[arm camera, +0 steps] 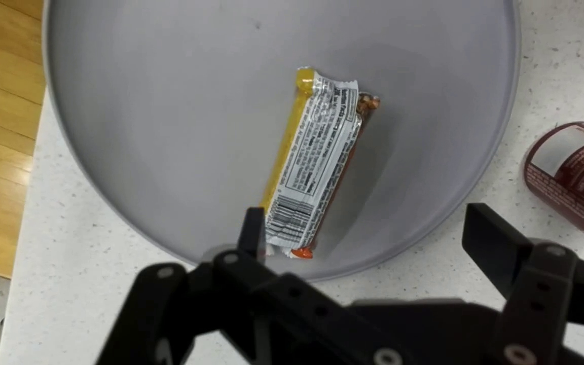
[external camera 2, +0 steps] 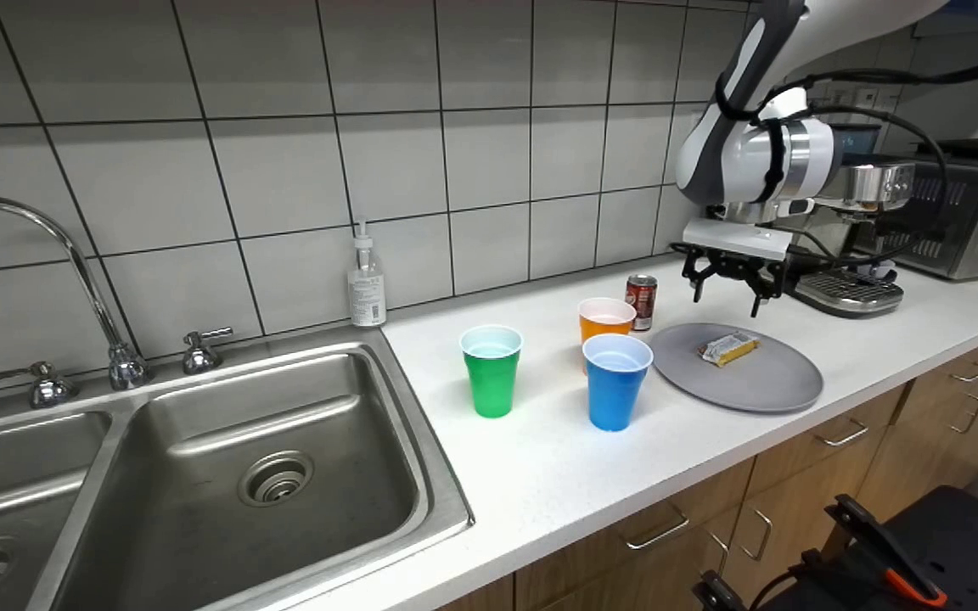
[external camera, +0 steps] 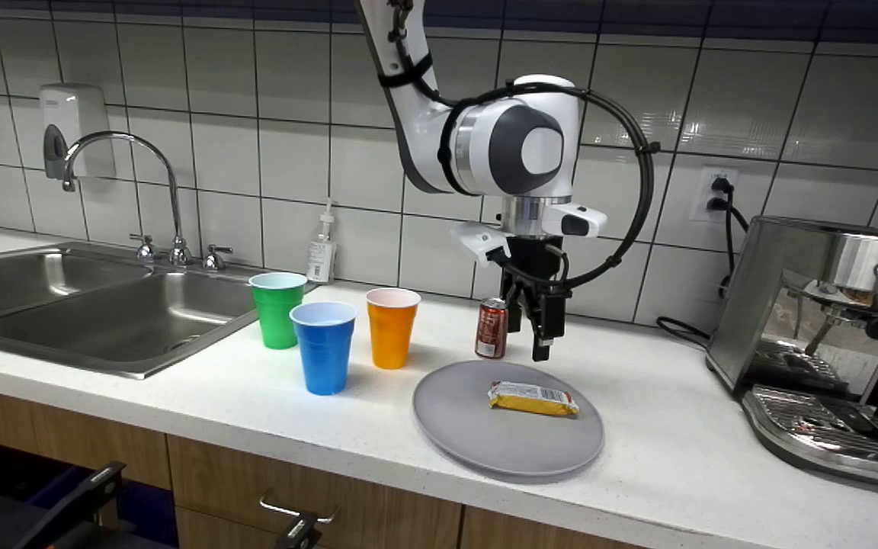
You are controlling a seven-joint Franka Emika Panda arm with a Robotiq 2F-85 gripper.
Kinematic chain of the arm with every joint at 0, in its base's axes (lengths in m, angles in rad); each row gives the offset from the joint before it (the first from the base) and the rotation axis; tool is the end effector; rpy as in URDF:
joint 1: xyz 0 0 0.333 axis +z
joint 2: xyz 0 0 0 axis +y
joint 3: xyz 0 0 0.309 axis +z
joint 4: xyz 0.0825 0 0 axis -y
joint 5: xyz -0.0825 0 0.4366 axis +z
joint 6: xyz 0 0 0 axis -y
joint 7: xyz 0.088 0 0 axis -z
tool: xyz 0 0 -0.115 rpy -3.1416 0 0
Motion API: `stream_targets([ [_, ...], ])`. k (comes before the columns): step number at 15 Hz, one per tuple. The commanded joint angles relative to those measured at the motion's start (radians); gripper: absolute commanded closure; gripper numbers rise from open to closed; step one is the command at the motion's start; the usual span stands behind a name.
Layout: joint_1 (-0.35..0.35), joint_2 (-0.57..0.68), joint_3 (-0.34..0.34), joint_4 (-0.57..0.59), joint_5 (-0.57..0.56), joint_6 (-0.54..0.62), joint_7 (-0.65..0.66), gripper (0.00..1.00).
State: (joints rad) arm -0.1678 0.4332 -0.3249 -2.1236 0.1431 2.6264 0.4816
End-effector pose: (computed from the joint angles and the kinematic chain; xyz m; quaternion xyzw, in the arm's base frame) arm 0.5371 -0.2976 0.1658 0.8611 -0.5052 0.0489 0.0286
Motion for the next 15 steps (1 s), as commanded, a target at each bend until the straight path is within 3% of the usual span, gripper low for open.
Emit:
stream_targets([
  [1,-0.011,0.029,0.01,0.03,0.04,-0.034,0.034,0.0],
  [15,-0.016,0.159,0.007,0.132,0.122,-0.041,0.114,0.0],
])
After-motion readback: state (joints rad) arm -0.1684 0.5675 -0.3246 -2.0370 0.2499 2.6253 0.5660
